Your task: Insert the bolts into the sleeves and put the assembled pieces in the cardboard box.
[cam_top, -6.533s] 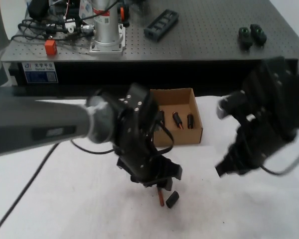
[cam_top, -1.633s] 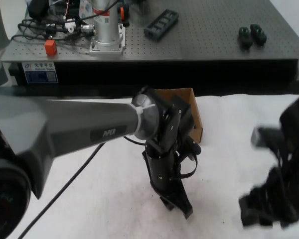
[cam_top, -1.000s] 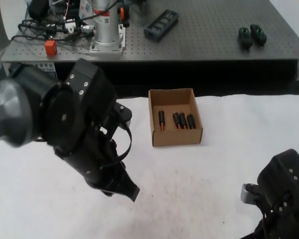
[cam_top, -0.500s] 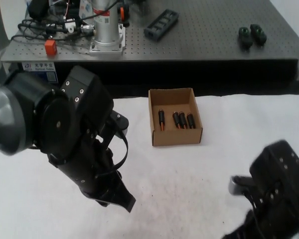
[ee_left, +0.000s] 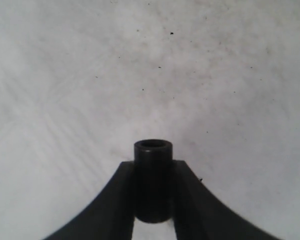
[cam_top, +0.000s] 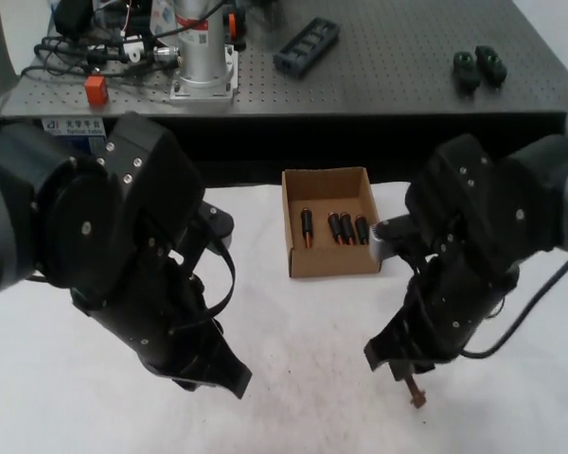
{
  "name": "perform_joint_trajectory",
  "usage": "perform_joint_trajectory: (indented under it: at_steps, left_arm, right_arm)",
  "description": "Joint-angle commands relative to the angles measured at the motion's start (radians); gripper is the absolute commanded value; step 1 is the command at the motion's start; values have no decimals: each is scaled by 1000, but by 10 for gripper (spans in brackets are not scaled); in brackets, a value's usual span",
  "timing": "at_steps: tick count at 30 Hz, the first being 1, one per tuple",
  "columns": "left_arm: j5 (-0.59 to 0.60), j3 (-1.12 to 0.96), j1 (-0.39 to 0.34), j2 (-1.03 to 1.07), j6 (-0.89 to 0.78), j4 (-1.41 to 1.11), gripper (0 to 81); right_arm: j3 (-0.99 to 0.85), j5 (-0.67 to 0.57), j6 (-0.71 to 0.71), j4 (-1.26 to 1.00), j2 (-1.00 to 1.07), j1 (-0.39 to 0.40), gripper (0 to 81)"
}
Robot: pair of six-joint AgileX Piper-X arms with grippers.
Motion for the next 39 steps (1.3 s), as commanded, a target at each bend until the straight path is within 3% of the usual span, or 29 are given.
perform_joint_trajectory:
  at_steps: [1, 4, 6, 8, 13, 15, 19, 21, 23, 27, 30, 32, 35, 39]
  left_arm:
    - [18, -2, 1, -28, -38, 1, 7]
    - [79, -2, 1, -57, -108, 4, 7]
    - [119, -2, 1, -76, -159, 4, 7]
    - [146, -2, 1, -103, -192, 8, 7]
    - [155, -2, 1, -172, -213, 24, 7]
    - [155, -2, 1, -194, -213, 24, 7]
    - [153, -2, 1, -216, -221, 24, 7]
    - [153, -2, 1, -216, -226, 24, 7]
    - [155, -2, 1, -216, -226, 24, 7]
    - [155, -2, 1, -216, -226, 26, 7]
    - [155, -2, 1, -216, -222, 25, 7]
    - [157, -2, 1, -216, -214, 28, 7]
    - [157, -2, 1, -216, -197, 27, 7]
    - [157, -2, 1, -216, -171, 27, 7]
  right_arm:
    - [10, -1, 140, -9, 6, -17, 32]
    - [83, -78, 450, -75, -10, -33, 32]
    - [146, -131, 769, -121, -40, -34, 32]
    - [209, -151, 975, -163, -73, -20, 32]
    - [298, -80, 1280, -230, -147, 17, 17]
    - [312, -85, 1364, -333, -165, 21, 120]
    - [310, -104, 1421, -547, -172, 20, 466]
    - [307, -143, 1427, -561, -172, 16, 464]
    - [307, -185, 1302, -572, -179, 6, 409]
    - [245, -343, 682, -518, -168, 3, 310]
    - [138, -328, 286, -316, -154, 14, 307]
    - [60, -214, 105, -181, -137, 21, 321]
    - [-53, 69, -176, -26, -94, 25, 381]
    - [-153, 166, -377, 85, 21, 25, 398]
